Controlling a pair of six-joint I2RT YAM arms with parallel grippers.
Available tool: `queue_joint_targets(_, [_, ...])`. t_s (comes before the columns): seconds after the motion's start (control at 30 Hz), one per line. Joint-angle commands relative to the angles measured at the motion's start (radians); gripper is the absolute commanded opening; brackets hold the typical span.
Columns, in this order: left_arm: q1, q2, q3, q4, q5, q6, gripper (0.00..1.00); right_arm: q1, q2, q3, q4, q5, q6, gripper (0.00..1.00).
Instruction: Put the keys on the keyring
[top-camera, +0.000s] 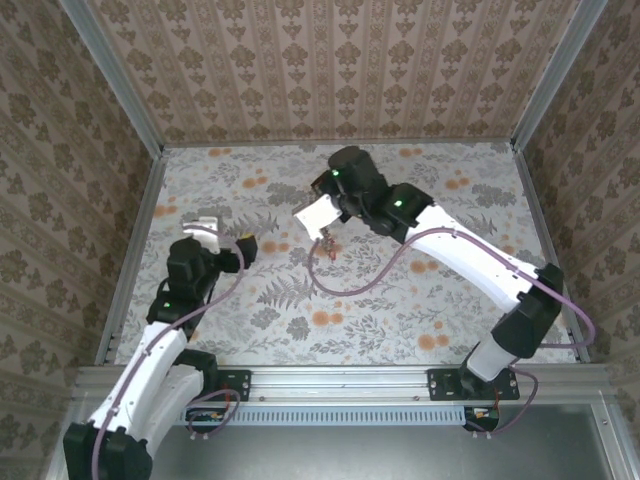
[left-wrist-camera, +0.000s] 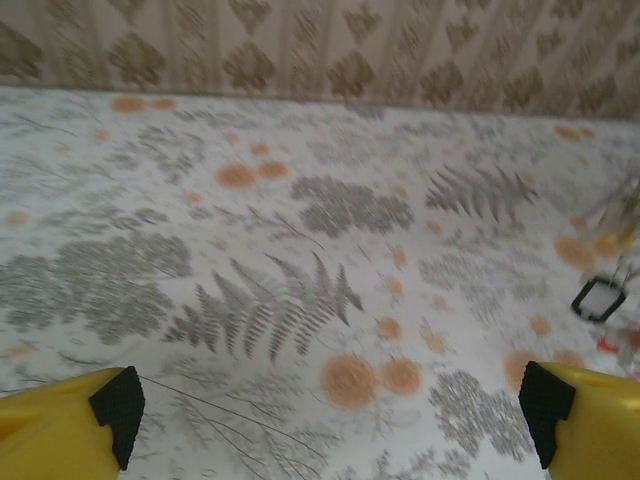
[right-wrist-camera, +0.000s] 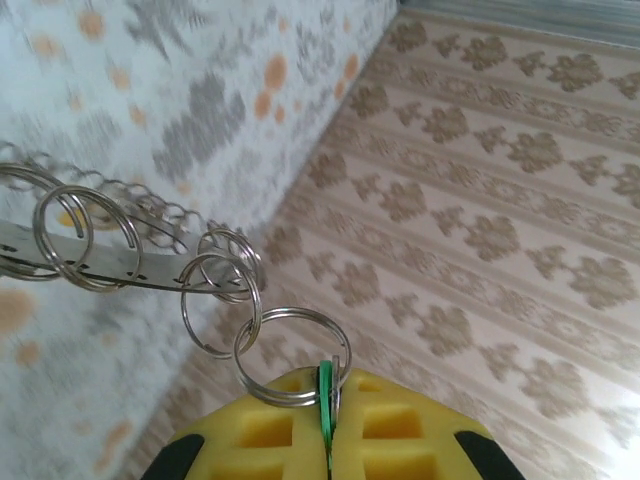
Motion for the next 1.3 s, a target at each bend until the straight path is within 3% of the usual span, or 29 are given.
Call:
queue_joint_targets(0.0, [0.094,-0.002,0.053,-0.046,0.042,-0.030,0.99,0.036,0.034,0.060,-0.017,-0.039,0.268,0.00])
queue_joint_targets(0.1, [0.174,0.004,0.056,-0.083,0.069,-0.059,0.99,0.059,0.070,0.054,-0.006,-0.049,0.409,0.00])
queue_joint_targets(0.23, [0.285,-0.061,0.008,-0.074,0.100,-0.206,0.99,0.069,0.123,0.060,-0.002,-0.130,0.660,0.00])
queue_joint_targets(0.4, [0.331,-0.101,-0.053,-0.052,0.091,-0.271,1.00,0.067,0.149,-0.064,0.085,-0.208,0.915,0.00])
queue_joint_targets(0.77, [0.326,-0.094,-0.117,-0.029,0.103,-0.197,1.00,-0.041,0.046,-0.400,0.063,-0.100,0.850,0.00])
queue_joint_targets(1.07, [0.286,-0.069,-0.176,0.024,0.079,-0.188,1.00,-0.104,0.028,-0.656,0.182,0.062,0.830,0.02])
queue_joint_targets(1.13, [0.278,-0.062,-0.173,0.014,0.068,-0.173,1.00,-0.114,0.033,-0.691,0.189,0.113,0.831,0.06])
queue_joint_targets(1.27, [0.256,-0.047,-0.151,-0.005,0.045,-0.122,1.00,-0.152,0.026,-0.716,0.092,0.121,0.840,0.25])
